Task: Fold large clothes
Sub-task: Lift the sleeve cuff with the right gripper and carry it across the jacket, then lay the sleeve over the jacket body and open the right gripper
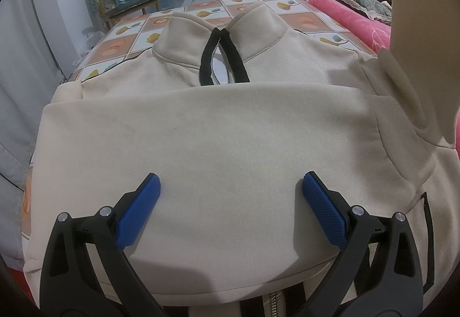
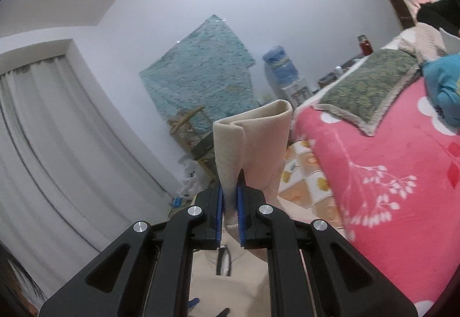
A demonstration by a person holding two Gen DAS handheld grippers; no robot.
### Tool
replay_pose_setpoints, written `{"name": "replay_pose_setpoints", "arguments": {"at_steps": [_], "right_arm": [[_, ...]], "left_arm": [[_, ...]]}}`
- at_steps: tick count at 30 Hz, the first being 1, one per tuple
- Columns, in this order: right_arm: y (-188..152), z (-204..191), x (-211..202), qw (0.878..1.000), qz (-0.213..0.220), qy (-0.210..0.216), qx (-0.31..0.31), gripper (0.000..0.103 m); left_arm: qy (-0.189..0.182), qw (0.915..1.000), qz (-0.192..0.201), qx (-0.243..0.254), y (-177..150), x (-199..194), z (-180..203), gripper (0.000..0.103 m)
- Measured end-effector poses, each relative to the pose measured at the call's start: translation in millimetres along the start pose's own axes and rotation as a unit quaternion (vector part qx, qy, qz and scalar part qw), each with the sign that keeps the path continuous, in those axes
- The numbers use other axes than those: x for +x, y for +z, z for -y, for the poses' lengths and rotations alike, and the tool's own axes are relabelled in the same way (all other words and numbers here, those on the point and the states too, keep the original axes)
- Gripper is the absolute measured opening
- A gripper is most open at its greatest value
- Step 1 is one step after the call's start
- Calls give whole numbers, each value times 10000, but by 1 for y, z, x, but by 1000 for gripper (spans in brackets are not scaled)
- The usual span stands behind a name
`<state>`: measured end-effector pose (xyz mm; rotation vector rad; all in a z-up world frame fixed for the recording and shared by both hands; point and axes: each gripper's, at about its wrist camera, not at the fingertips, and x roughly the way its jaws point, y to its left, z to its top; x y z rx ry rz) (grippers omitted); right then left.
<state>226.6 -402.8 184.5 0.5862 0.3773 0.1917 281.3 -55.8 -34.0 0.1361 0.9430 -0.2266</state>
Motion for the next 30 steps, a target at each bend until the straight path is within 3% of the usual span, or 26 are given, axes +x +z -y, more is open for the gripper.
{"name": "replay_pose_setpoints", "arguments": {"at_steps": [5,11,13,17,21,22,23,24,25,26,28,30], "right_arm": [[-18,-36,19,9992,-25,16,-394,9],[-55,-91,56,9940,-240,167,-1052,9],[-75,-114,74,9899,-399,246,-1342,9],[-129,-154,112,9744,-841,448,-2034,9],[-198,-179,154,9494,-1614,579,-2632,10],[-224,-181,172,9361,-2086,631,-2762,14],[-241,-181,184,9230,-2496,683,-2849,30],[-261,-180,198,9049,-3010,737,-2917,38],[-273,-177,204,8957,-3277,709,-2920,50],[-284,-171,210,8847,-3598,641,-2892,51],[-285,-157,207,8823,-3786,642,-2722,52],[-271,-143,194,8923,-3697,666,-2505,60]], "left_arm": [[-215,9996,-19,-185,-1,-21,-8,94],[-503,9952,566,-616,-7,-98,-54,94],[-686,9919,701,-807,-17,-115,-79,90],[-1190,9830,822,-1130,-37,-134,-125,74],[-1801,9680,742,-1580,-48,-133,-159,70],[-2010,9611,733,-1748,-49,-130,-167,70],[-2126,9564,706,-1876,-50,-126,-173,70],[-2286,9493,641,-2062,-48,-120,-179,70],[-2373,9448,573,-2188,-47,-113,-183,70],[-2352,9436,509,-2272,-45,-106,-185,67],[-2286,9455,342,-2292,-38,-92,-184,64],[-2307,9456,204,-2284,-31,-80,-181,63]]}}
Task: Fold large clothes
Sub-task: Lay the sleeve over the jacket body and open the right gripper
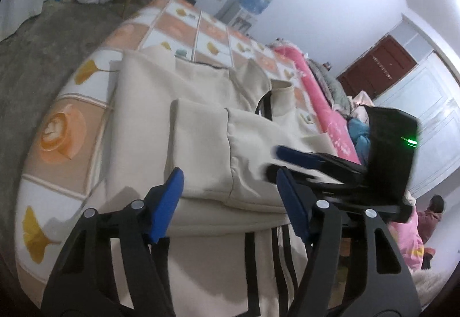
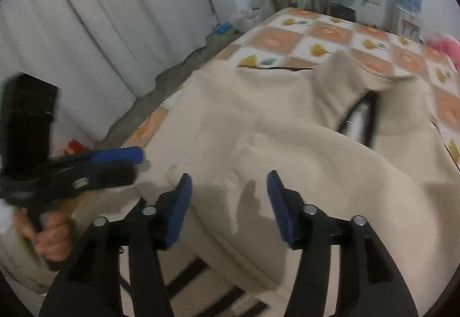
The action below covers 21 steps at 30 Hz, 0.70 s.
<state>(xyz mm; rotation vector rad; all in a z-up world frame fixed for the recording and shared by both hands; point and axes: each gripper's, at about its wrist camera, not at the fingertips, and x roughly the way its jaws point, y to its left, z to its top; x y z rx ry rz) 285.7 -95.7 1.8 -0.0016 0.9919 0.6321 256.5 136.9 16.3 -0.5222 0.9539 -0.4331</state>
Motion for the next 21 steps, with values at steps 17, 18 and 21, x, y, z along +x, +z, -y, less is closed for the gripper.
{"name": "replay_pose_setpoints", "arguments": {"at_steps": [17,18,21], "right_arm": [[-113,158,-174,9508,1649,-1208,2328,68],[-113,161,-170,9502,1653,-1231,2336,68],[-115,164,-171,9482,1664,-1386,2326,68]], "left_arm": [[2792,9490,-199,1451,25,90,24,16],[2850,9459,-181,1542,24,92,26,9],[2863,9432,2,1683,20,84,38,4]]}}
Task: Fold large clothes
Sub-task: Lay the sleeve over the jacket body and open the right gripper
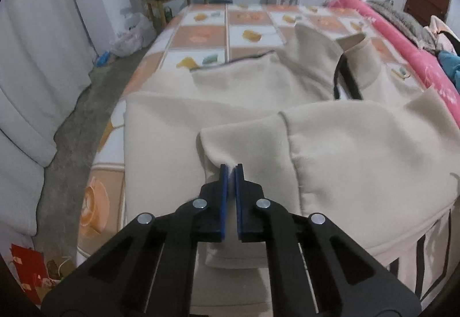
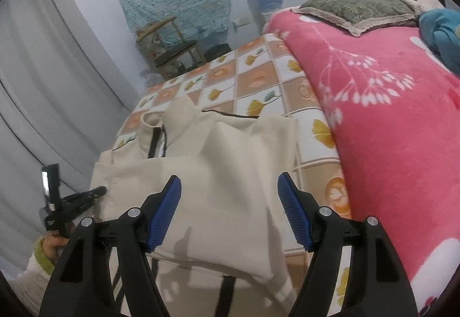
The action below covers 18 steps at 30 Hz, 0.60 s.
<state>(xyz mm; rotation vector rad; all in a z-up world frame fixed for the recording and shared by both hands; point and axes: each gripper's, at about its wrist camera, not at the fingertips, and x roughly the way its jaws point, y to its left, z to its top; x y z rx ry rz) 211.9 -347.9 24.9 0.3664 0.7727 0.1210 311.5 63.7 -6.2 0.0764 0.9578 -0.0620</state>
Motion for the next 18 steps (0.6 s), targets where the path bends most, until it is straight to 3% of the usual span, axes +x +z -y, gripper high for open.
{"name": "replay_pose_setpoints", "arguments": {"at_steps": [5,8,13,18], "right_arm": [[4,-1,0,9994,62,-278,-191,68],[3,-2,2,9984,20,-449,-351,68],[7,-2,19,9973,-145,-565,-448,68],[21,4,50,9947,-384,-804,-521,67]], "left_arm": [[-20,9973,736,-11,7,-70,-3,4],[246,9940,1063,12,6,-98,-8,4],[119,9990,391,-183,-8,-50,-29,4],[3,9986,234,-473,-22,-17,-41,4]]}}
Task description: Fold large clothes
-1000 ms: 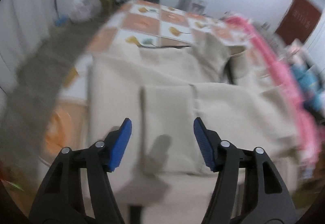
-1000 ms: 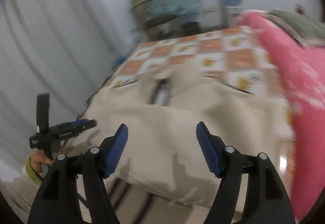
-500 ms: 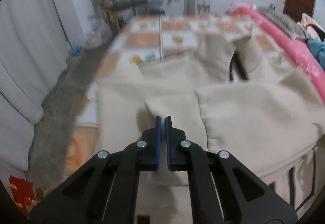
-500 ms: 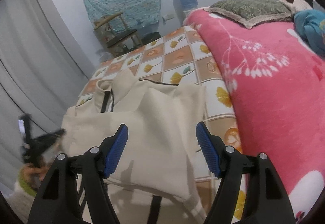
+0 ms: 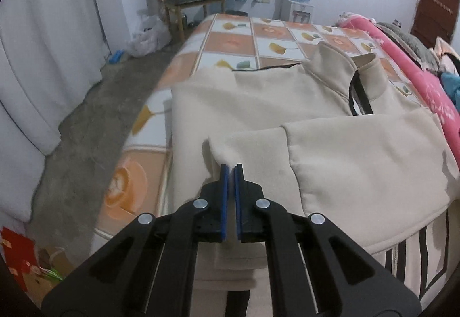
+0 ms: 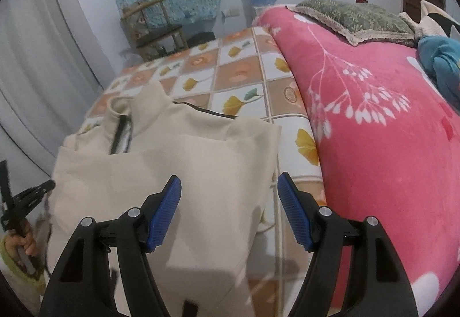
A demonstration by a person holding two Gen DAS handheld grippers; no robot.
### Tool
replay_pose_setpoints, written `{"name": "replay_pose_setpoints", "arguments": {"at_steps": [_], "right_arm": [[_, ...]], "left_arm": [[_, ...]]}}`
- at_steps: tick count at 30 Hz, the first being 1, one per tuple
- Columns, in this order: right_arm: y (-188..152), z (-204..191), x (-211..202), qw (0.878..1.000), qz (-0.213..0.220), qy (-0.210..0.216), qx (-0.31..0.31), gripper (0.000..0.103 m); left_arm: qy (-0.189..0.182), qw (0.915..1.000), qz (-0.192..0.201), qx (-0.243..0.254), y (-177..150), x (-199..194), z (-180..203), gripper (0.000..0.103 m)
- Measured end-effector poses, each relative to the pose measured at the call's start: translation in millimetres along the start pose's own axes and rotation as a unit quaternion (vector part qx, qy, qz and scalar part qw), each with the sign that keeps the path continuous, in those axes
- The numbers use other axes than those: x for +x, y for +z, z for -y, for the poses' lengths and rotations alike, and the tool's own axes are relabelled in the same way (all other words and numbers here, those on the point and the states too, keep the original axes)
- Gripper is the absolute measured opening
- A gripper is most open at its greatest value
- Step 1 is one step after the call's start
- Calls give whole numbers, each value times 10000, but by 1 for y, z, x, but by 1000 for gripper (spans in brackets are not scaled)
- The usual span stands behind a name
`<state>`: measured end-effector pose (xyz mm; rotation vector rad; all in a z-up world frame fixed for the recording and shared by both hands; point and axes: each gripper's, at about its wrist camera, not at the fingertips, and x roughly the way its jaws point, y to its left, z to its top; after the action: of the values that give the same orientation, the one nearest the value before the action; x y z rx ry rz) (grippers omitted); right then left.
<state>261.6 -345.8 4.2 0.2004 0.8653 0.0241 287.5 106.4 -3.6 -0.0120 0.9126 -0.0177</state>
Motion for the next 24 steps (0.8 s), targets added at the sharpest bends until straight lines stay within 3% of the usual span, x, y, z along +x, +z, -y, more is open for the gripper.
{"name": "replay_pose_setpoints", "arguments": {"at_steps": [3,4,5,7,13,15,19,22,24], "right_arm": [[7,7,25,9995,-264,-182,15,53],[8,10,33,9992,-345,-212,34,43],[9,12,41,9989,-418,-216,51,27],[9,18,48,9985,-471,-244,153,8],[2,29,15,9981,178,-194,564,5],[-3,35,15,9969,187,-221,736,4],[-12,50,23,9942,46,-358,1015,2],[-13,56,15,9934,91,-396,1071,2],[-14,59,12,9934,5,-188,1131,2]], "left_arm": [[-11,10000,51,-29,-5,0,-1,4],[-15,10000,69,-26,-5,0,-1,4],[-16,9999,101,-25,-5,-1,-1,4],[-65,9997,244,-51,-5,-8,-1,4],[61,9969,725,292,4,-34,12,4],[260,9968,607,446,2,-25,15,4],[228,9992,228,256,-6,-4,3,4],[222,9989,270,299,-9,-6,2,4],[287,9985,234,412,-10,-3,5,5]]}}
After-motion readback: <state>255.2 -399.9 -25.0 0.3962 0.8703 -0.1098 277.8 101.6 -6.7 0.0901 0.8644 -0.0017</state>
